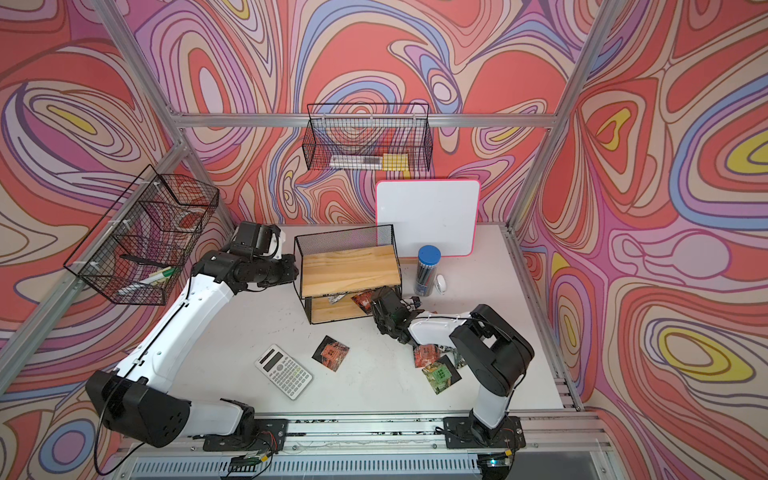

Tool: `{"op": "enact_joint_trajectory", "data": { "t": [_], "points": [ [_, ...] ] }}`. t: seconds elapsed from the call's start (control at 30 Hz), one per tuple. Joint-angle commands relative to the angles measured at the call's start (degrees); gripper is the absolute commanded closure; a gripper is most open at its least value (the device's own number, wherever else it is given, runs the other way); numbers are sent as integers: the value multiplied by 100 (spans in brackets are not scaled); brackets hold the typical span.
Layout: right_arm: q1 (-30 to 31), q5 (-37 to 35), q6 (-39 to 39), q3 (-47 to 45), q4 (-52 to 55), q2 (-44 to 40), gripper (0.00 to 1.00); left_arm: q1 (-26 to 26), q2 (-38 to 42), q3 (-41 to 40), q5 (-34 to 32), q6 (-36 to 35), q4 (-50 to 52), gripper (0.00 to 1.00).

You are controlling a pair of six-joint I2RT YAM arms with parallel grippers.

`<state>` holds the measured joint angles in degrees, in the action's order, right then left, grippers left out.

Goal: Remove the tea bags from the shelf
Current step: Pick up the tea bag from the shelf.

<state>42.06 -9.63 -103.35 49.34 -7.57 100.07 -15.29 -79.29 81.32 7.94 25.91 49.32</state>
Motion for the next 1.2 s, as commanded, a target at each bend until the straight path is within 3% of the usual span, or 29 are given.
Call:
{"op": "enact_joint_trajectory", "data": {
  "t": [0.0, 0.43, 0.63, 0.73, 1.17],
  "points": [
    [-17, 106, -128, 237, 496, -18, 100, -9, -56, 73, 25, -214, 164, 100],
    [-14, 208, -133, 305, 811, 83, 91, -8, -47, 68, 27, -226, 162, 100],
    [-20, 200, -150, 249, 797, 78, 93, -5, -52, 77, 27, -227, 165, 100],
    [-18, 190, -150, 234, 770, 100, 100, -9, -47, 69, 20, -240, 170, 100],
    [-21, -141, 38, 225, 466, -463, 100, -9, -37, 68, 24, -228, 169, 100]
  ]
}}
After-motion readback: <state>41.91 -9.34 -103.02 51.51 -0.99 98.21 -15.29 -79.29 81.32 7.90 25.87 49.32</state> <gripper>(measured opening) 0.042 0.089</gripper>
